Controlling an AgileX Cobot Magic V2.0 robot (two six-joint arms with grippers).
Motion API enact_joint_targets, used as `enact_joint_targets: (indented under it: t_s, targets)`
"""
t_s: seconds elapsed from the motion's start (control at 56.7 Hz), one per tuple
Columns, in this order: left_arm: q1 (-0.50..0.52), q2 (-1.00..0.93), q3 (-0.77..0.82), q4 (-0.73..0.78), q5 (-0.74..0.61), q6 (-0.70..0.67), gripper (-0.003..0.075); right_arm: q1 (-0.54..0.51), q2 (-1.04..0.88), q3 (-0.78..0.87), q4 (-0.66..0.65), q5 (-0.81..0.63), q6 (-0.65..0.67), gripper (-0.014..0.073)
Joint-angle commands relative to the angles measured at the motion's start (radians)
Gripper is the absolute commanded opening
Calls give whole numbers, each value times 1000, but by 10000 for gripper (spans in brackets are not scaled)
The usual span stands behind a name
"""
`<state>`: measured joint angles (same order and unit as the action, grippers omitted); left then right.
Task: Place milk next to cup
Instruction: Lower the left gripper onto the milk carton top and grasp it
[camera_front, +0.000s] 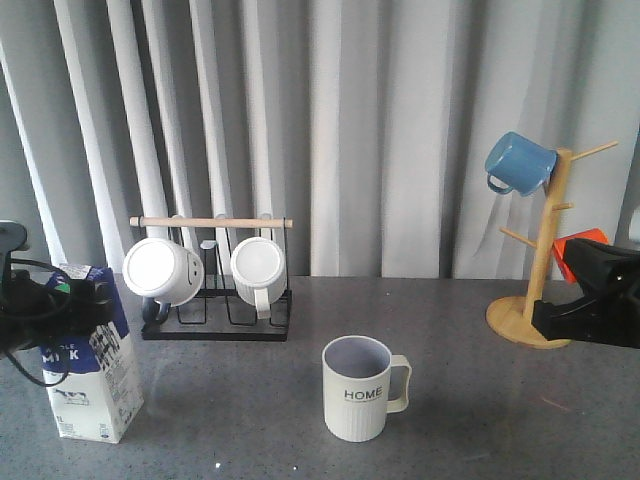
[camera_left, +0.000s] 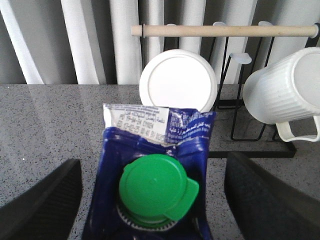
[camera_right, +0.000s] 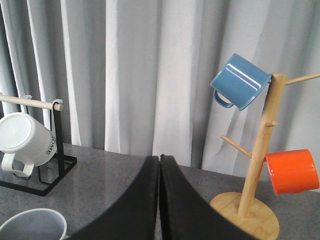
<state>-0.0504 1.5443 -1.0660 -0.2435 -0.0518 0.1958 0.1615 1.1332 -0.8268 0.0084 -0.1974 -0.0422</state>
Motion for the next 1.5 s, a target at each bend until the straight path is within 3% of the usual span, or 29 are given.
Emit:
enact_joint_targets:
  t_s: [0.0,0.194,0.494,0.652,1.305,1.393,1.481]
  targets:
    - [-2,-23,-35,1,-58,0,551,-7,-22,-31,-8,-71,3,-8]
    - [0,1,-35,1,-60,0,499,-7,-22,-31,-8,-71,3,-8]
    - [2,12,-35,1,-77,1,244,-7,-22,-31,-8,-71,3,-8]
    - [2,12,-35,1,-77,2,159,-7,-22,-31,-8,-71,3,-8]
    - [-2,-2,-35,-12,-22,6,137,-7,-22,-31,-8,-71,3,-8]
    - [-37,-37,-34,-93,-1,113,139,-7,-22,-31,-8,-71,3,-8]
    - [-95,-69,-34,-303,-33,337,140,-7,-22,-31,-8,-71,3,-8]
